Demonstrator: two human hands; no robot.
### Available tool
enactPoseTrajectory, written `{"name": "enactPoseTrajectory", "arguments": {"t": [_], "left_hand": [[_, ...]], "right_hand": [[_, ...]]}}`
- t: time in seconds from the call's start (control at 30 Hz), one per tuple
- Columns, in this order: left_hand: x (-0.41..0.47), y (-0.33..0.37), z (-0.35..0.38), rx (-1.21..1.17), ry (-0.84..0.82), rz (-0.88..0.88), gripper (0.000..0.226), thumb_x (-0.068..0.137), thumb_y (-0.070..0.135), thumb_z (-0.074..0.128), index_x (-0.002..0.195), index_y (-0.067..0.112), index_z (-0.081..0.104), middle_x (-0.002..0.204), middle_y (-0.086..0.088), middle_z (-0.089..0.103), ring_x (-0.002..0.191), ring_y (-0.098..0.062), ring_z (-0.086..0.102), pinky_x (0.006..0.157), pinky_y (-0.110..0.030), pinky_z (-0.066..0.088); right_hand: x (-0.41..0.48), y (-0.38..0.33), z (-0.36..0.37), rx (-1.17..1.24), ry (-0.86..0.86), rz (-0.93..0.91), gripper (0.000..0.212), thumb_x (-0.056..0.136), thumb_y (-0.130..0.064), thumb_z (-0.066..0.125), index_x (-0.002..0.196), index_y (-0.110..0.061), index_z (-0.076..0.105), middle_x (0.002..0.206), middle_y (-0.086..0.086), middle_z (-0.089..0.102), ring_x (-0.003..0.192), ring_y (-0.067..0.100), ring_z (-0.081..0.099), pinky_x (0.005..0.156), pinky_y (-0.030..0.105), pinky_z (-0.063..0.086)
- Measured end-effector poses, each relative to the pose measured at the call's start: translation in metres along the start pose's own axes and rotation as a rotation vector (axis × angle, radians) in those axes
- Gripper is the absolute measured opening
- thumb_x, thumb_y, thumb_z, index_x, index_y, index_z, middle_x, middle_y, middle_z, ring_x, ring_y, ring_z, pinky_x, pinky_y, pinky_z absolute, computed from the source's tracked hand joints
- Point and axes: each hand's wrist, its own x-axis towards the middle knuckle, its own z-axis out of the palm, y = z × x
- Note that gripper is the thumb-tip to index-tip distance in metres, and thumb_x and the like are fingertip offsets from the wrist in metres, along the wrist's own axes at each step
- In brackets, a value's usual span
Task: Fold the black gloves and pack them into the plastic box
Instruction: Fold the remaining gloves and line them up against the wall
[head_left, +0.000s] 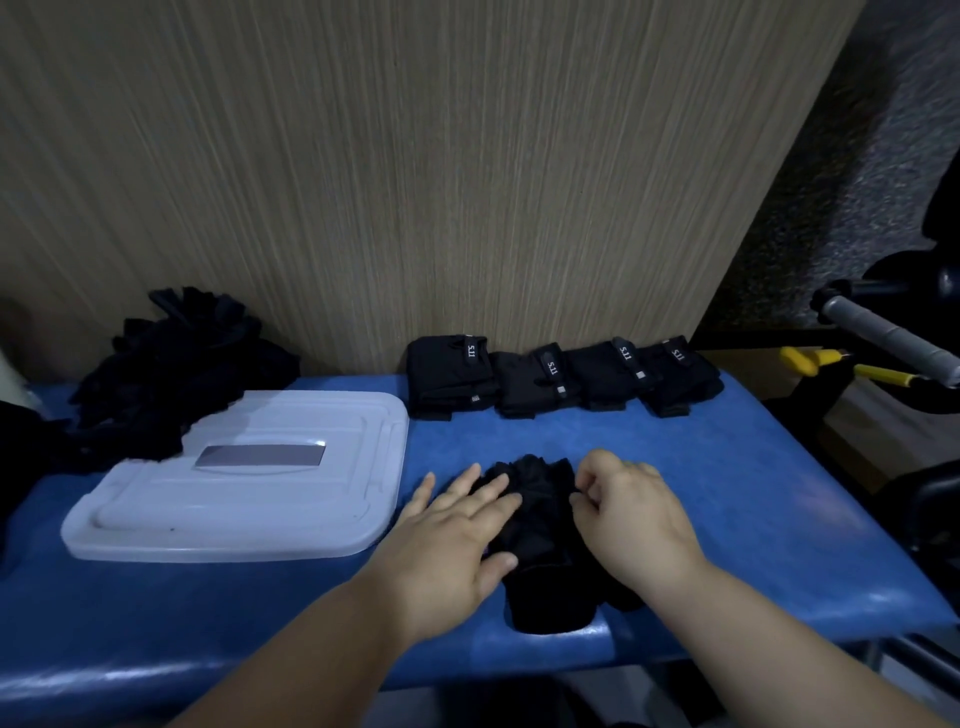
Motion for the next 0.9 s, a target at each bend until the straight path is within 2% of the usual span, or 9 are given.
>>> {"name": "enactPoseTrajectory", "arguments": {"t": [0.13, 0.2, 0.3, 0.5, 0.6, 0.67, 0.77, 0.83, 0.9], "left_hand": [[-0.002, 0.011, -0.003, -0.067, 0.075, -0.016, 0.058, 0.102, 0.045, 0.027, 0.153, 0.031, 0.003, 0.159, 0.019, -0.002, 0.139, 0.006, -0.018, 0.117, -0.027, -0.013], [-0.003, 0.016, -0.001, -0.054, -0.009, -0.046, 0.063, 0.1, 0.053, 0.021, 0.153, 0.029, -0.002, 0.16, 0.017, -0.007, 0.142, 0.003, -0.018, 0.119, -0.032, -0.013], [-0.005, 0.019, 0.006, 0.037, -0.155, -0.103, 0.071, 0.097, 0.061, 0.018, 0.151, 0.029, -0.013, 0.156, 0.016, -0.022, 0.14, -0.001, -0.026, 0.118, -0.04, -0.016], [-0.01, 0.02, 0.011, 0.078, -0.148, -0.186, 0.079, 0.09, 0.071, 0.011, 0.15, 0.03, -0.018, 0.153, 0.015, -0.029, 0.138, -0.003, -0.03, 0.117, -0.043, -0.017], [-0.018, 0.019, 0.014, 0.072, -0.107, -0.198, 0.105, 0.06, 0.082, -0.011, 0.15, 0.028, -0.019, 0.153, 0.014, -0.029, 0.137, -0.003, -0.03, 0.116, -0.039, -0.017], [-0.019, 0.018, 0.014, 0.042, -0.088, -0.201, 0.112, 0.052, 0.082, -0.015, 0.15, 0.028, -0.019, 0.153, 0.015, -0.028, 0.136, -0.002, -0.031, 0.116, -0.039, -0.018], [-0.016, 0.021, 0.013, 0.023, -0.078, -0.194, 0.112, 0.052, 0.083, -0.014, 0.15, 0.029, -0.017, 0.151, 0.017, -0.029, 0.137, -0.002, -0.03, 0.117, -0.041, -0.017], [-0.012, 0.025, 0.014, 0.033, -0.089, -0.184, 0.111, 0.054, 0.083, -0.014, 0.151, 0.03, -0.016, 0.152, 0.018, -0.028, 0.138, -0.003, -0.029, 0.117, -0.042, -0.017], [-0.006, 0.032, 0.014, 0.055, -0.102, -0.178, 0.097, 0.07, 0.082, -0.004, 0.151, 0.03, -0.015, 0.154, 0.017, -0.026, 0.14, -0.004, -0.028, 0.117, -0.043, -0.017]], "right_hand": [[-0.005, -0.002, 0.004, 0.023, -0.045, -0.177, 0.035, 0.094, -0.031, 0.054, 0.128, -0.027, 0.052, 0.132, -0.012, 0.05, 0.131, 0.011, 0.035, 0.108, 0.027, 0.03], [-0.007, -0.004, 0.007, -0.018, -0.253, -0.207, 0.054, 0.099, -0.038, 0.042, 0.149, -0.025, 0.029, 0.158, -0.011, 0.02, 0.147, 0.01, 0.007, 0.119, 0.029, 0.01], [-0.008, -0.004, 0.009, -0.172, -0.507, -0.193, 0.065, 0.101, -0.049, 0.025, 0.154, -0.025, -0.005, 0.159, -0.011, -0.016, 0.144, 0.007, -0.022, 0.119, 0.038, -0.013], [-0.006, -0.004, 0.008, -0.243, -0.535, -0.161, 0.07, 0.098, -0.059, 0.019, 0.152, -0.027, -0.012, 0.157, -0.011, -0.023, 0.143, 0.013, -0.026, 0.116, 0.048, -0.017], [-0.009, -0.002, 0.005, -0.112, -0.465, -0.17, 0.07, 0.097, -0.06, 0.022, 0.151, -0.032, -0.012, 0.16, -0.009, -0.013, 0.146, 0.011, -0.017, 0.119, 0.042, -0.013], [-0.01, -0.002, 0.0, 0.111, -0.333, -0.128, 0.069, 0.098, -0.056, 0.029, 0.153, -0.034, -0.007, 0.161, -0.008, 0.008, 0.148, 0.01, 0.005, 0.12, 0.031, 0.006], [-0.008, 0.002, -0.007, 0.142, -0.092, 0.02, 0.06, 0.098, -0.05, 0.036, 0.15, -0.023, 0.027, 0.145, 0.001, 0.043, 0.134, 0.019, 0.037, 0.108, 0.03, 0.034], [-0.005, 0.006, -0.009, -0.022, -0.098, 0.095, 0.048, 0.096, -0.049, 0.042, 0.132, -0.019, 0.051, 0.128, 0.006, 0.054, 0.12, 0.024, 0.046, 0.099, 0.032, 0.041], [-0.004, 0.007, -0.01, -0.055, -0.168, 0.141, 0.043, 0.093, -0.048, 0.048, 0.121, -0.017, 0.057, 0.121, 0.007, 0.056, 0.113, 0.025, 0.051, 0.093, 0.032, 0.045]]}}
